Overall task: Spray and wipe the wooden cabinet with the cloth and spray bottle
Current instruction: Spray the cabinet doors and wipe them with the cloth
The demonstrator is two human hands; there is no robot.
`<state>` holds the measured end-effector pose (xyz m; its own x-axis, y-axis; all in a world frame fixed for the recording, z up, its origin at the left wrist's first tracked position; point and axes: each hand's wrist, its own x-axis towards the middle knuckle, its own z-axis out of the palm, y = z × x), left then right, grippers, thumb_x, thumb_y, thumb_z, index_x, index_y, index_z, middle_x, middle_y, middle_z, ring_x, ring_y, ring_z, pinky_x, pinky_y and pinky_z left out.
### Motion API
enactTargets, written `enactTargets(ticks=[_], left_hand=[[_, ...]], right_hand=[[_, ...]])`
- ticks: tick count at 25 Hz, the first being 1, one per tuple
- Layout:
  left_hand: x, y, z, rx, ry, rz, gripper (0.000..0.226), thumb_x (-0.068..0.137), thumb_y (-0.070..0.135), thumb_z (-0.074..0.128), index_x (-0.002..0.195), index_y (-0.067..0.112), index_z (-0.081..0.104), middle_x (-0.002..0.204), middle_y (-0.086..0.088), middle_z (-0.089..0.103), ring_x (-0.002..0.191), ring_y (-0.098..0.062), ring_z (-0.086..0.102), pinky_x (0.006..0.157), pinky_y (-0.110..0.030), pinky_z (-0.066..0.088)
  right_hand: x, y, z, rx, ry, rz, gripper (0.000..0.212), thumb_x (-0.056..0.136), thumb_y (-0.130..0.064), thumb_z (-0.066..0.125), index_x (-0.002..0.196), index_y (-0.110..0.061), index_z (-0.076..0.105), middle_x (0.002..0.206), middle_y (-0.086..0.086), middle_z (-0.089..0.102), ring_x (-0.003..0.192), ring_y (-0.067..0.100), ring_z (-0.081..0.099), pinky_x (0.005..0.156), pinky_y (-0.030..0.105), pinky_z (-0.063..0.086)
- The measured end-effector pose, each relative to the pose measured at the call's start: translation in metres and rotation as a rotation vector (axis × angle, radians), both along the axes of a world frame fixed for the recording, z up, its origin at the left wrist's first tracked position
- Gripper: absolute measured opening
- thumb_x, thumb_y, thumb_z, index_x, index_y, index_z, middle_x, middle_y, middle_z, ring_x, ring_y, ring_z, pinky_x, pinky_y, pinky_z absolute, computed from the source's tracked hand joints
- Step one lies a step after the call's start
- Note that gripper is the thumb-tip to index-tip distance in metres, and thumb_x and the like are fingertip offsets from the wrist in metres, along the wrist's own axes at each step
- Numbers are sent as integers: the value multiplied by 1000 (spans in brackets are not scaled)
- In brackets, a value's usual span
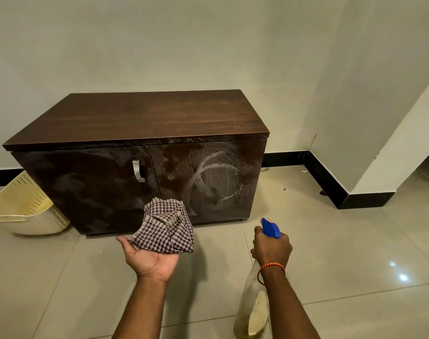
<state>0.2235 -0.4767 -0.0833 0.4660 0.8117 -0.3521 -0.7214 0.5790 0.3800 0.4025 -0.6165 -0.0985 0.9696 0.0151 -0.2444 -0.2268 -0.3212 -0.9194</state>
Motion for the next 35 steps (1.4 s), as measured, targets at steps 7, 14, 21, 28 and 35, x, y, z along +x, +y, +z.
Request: enactTargets(ticks=[7, 14, 21, 28, 35], left_hand=[[-3, 1, -15, -69, -15, 12, 97, 75, 82, 44, 150, 20, 47, 145, -18, 54, 126, -44, 53, 94, -54, 46], [-6, 3, -14, -91, -27, 46, 90, 86, 83, 36, 150, 20, 47, 139, -18, 57, 126, -44, 53, 94, -54, 47], [-7, 2, -12, -105, -20, 69, 81, 86, 82, 39, 133, 19, 58, 135, -17, 59, 123, -44, 55, 95, -52, 47], [-9, 5, -13, -93, -22, 58, 86, 85, 82, 40, 145, 21, 52, 141, -18, 58, 128, -44, 53, 102, -54, 43], [-10, 5, -15, -64, -20, 59, 88, 85, 81, 39, 147, 21, 51, 141, -18, 58, 127, -43, 54, 97, -52, 46]], right_hand=[[-5, -2, -17, -4, 45, 17, 21, 81, -20, 73, 86, -2, 63, 76, 22, 69, 67, 41, 71, 64, 38, 61], [-13, 8, 10, 79, -147, 18, 23, 83, -16, 72, 66, -15, 57, 70, 25, 66, 64, 47, 67, 65, 51, 62], [-16, 26, 68, 280, -405, 64, 26, 86, -22, 71, 67, -6, 62, 59, 19, 64, 47, 37, 64, 47, 42, 58], [-23, 30, 86, 290, -469, 153, 21, 86, -15, 70, 69, -5, 64, 60, 23, 62, 50, 40, 62, 48, 48, 58], [-27, 33, 54, 187, -291, 110, 17, 82, -20, 71, 69, -15, 62, 64, 20, 65, 58, 42, 65, 56, 49, 61]])
